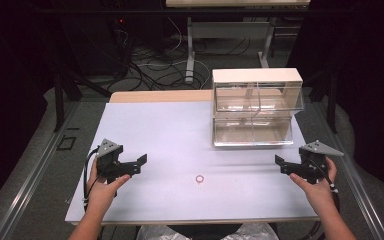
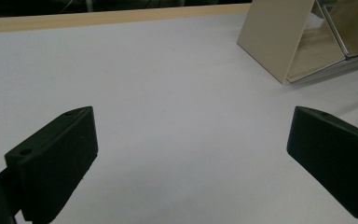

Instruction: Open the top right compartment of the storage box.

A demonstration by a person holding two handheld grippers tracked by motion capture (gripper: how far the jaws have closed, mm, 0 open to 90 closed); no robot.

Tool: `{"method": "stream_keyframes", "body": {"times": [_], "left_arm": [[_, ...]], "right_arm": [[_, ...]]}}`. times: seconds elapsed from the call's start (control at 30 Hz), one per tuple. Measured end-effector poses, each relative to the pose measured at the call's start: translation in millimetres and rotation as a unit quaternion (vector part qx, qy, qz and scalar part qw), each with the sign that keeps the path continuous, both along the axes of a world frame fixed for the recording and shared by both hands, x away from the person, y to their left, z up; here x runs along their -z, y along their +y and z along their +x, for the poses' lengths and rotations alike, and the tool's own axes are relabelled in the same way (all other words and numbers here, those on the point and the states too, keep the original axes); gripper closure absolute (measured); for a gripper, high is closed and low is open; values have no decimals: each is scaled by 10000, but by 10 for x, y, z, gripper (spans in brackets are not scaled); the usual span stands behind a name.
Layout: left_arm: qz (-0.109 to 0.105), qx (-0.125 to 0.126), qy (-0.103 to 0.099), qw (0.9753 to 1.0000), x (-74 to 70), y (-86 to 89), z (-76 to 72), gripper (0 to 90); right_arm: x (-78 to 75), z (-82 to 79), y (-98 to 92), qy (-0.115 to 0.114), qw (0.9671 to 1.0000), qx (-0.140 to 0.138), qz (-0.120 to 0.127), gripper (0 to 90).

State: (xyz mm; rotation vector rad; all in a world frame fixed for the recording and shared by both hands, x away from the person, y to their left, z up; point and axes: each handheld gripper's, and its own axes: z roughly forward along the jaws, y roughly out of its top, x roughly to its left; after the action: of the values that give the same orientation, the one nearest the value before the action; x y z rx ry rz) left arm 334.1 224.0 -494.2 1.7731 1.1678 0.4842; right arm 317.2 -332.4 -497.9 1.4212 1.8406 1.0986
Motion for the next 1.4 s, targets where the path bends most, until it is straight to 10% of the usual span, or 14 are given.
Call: {"method": "stream_keyframes", "body": {"times": [0.5, 1.4], "left_arm": [[26, 38, -62, 10000, -7, -35, -21, 22], [2, 69, -2, 10000, 9, -64, -18, 30]], "right_arm": [[-125, 24, 79, 8, 9977, -677, -34, 351], [-575, 253, 164, 173, 9946, -1019, -82, 618]]}}
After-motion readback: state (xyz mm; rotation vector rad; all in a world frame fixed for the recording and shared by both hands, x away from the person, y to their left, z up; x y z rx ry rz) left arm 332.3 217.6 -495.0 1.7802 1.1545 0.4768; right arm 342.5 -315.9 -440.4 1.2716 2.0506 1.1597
